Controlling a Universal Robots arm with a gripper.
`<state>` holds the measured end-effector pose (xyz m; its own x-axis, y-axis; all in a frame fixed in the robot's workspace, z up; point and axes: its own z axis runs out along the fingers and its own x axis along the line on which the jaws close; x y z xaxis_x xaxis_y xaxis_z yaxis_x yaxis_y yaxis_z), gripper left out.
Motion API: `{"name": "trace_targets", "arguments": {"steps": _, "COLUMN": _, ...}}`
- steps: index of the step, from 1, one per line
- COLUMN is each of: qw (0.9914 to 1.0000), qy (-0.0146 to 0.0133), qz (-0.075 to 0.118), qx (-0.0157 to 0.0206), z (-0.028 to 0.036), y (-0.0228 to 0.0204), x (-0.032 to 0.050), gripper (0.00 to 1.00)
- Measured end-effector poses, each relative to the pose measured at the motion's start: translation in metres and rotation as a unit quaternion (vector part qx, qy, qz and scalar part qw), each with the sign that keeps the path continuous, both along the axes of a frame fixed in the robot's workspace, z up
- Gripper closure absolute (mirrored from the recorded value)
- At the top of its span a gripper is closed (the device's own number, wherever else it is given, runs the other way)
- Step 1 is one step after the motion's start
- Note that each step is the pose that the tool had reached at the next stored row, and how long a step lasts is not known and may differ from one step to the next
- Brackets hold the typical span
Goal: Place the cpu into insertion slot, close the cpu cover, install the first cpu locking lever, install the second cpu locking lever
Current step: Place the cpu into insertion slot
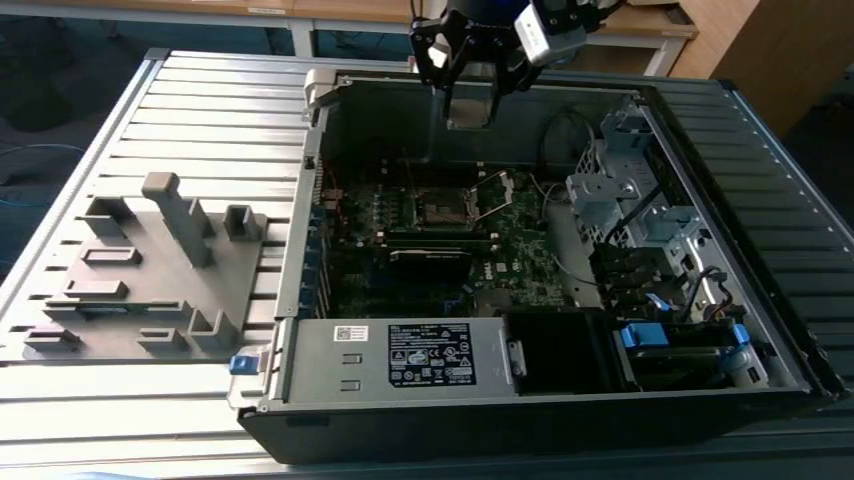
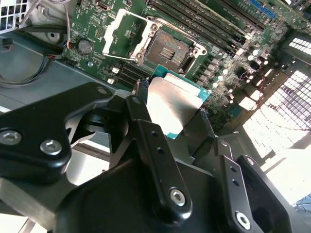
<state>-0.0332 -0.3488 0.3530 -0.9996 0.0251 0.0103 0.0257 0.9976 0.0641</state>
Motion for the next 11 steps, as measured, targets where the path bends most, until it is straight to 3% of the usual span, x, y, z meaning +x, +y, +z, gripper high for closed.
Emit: {"name": "trace_targets", "arguments": {"steps": 11, "qw": 1.00000, "qy": 0.0000, "qz": 0.000, "qx": 0.0000, "z": -0.0055, "y": 0.0000, "x": 0.0000, "gripper": 0.46}}
